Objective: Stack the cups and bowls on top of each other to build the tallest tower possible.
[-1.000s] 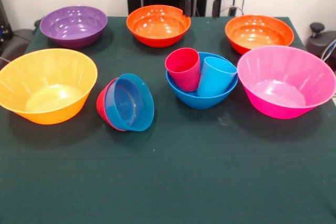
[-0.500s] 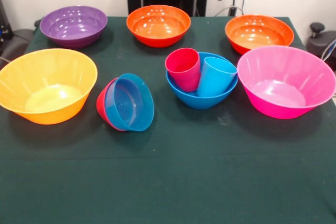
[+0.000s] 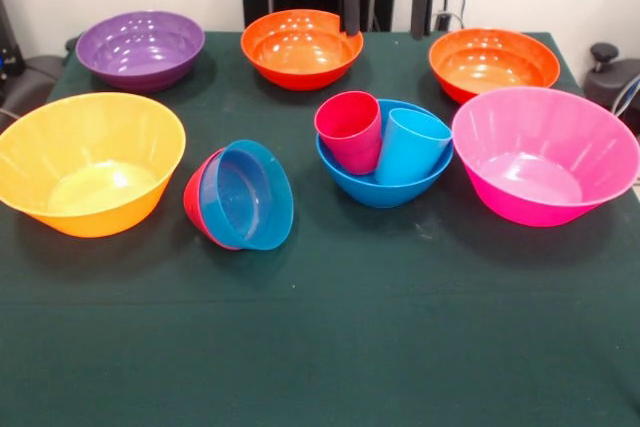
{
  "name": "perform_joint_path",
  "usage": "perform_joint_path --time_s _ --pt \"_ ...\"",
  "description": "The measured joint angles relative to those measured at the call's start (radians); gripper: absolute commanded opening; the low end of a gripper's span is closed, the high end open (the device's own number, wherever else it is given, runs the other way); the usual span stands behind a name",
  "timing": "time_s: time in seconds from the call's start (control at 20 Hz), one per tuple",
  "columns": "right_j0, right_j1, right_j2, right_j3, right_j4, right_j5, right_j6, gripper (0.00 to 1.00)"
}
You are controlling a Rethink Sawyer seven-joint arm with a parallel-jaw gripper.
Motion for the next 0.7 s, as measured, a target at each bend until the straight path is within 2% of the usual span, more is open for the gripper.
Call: perform_joint_path --time_s 0.7 --pt "-0.019 0.150 0.005 -0.207 -0.004 0.038 0.000 1.00"
